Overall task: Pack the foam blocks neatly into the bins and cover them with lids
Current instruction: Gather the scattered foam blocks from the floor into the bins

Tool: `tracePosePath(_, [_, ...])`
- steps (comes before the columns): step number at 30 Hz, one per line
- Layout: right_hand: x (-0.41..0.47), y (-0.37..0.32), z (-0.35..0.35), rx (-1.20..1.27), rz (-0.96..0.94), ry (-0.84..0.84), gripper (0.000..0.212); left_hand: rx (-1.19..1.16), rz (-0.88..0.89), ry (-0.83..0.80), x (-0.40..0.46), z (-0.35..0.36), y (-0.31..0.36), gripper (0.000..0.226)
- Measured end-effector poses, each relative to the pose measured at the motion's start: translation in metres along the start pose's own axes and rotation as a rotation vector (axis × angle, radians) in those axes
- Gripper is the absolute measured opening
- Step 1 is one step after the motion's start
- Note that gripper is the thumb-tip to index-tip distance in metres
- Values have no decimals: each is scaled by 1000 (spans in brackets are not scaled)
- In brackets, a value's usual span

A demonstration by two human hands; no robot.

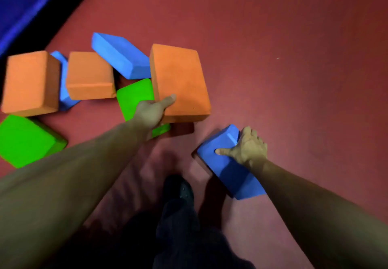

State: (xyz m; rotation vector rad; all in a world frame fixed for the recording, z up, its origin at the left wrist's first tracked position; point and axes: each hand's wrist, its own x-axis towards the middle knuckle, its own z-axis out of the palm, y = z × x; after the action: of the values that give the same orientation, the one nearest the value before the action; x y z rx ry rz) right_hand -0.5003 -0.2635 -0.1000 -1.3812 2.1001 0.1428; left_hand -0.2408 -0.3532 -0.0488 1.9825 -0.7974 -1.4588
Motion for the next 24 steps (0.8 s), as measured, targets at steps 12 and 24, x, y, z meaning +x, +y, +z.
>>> tracePosePath(12, [-217,-264,-121,189,-676,371,99,-400,227,445,-250,-312,44,41])
tracePosePath(24, [-483,-477,25,359,-1148,66,95,-700,54,902,-480,-624,-185,58])
